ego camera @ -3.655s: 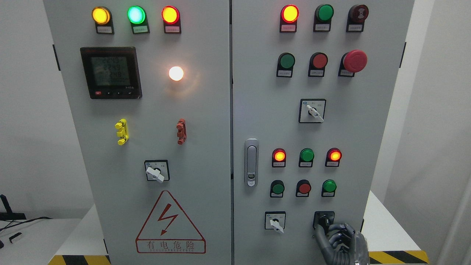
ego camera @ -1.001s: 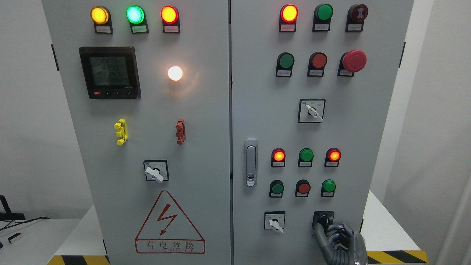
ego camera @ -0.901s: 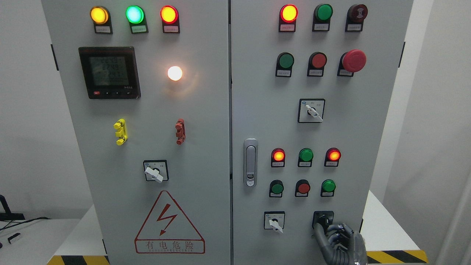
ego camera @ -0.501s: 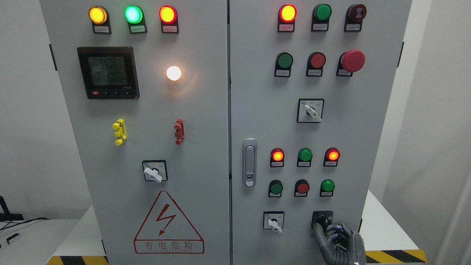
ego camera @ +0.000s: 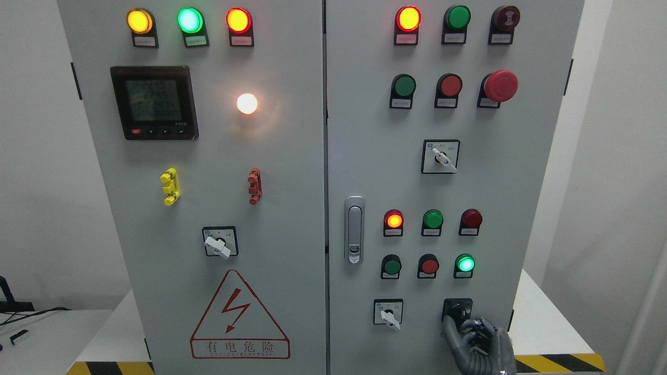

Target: Trip black knob to open circuit

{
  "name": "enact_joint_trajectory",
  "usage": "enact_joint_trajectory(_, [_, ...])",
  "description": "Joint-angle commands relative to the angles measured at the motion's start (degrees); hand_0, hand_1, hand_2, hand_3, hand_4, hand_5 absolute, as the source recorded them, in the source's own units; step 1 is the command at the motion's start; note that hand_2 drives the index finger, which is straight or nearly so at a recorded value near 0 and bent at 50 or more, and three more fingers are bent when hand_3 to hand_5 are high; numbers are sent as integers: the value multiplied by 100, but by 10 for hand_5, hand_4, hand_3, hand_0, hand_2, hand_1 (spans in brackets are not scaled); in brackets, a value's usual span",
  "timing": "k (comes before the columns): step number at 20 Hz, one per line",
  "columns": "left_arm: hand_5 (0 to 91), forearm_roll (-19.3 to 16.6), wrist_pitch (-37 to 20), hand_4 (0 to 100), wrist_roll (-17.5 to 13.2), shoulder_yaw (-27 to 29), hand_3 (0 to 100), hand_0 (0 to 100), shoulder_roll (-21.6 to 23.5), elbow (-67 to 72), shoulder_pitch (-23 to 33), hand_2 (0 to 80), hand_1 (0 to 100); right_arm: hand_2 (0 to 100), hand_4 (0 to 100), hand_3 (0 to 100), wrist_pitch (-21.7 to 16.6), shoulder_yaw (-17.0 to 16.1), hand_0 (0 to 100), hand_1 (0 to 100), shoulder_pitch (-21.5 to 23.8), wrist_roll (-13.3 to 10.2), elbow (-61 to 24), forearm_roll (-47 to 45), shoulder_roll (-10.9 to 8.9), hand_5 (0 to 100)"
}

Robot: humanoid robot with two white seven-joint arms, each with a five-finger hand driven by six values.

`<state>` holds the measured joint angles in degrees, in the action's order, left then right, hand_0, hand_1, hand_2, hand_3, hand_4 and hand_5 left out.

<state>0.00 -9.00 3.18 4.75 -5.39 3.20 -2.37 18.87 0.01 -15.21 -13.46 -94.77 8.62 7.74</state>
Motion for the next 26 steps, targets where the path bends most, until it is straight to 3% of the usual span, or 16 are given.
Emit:
enact_joint_trajectory(1, [0, -176, 3, 0, -1, 0, 0, 120, -6, -3, 0, 0, 389, 645, 894, 899, 2, 78, 307, 654, -26, -16, -7, -45, -1, 972])
enact_joint_trajectory(26, [0, -176, 3, 0, -1, 0, 0, 120, 3, 5, 0, 0, 389, 649, 898, 901, 11, 78, 307, 654, -61, -25, -16, -203, 0, 975])
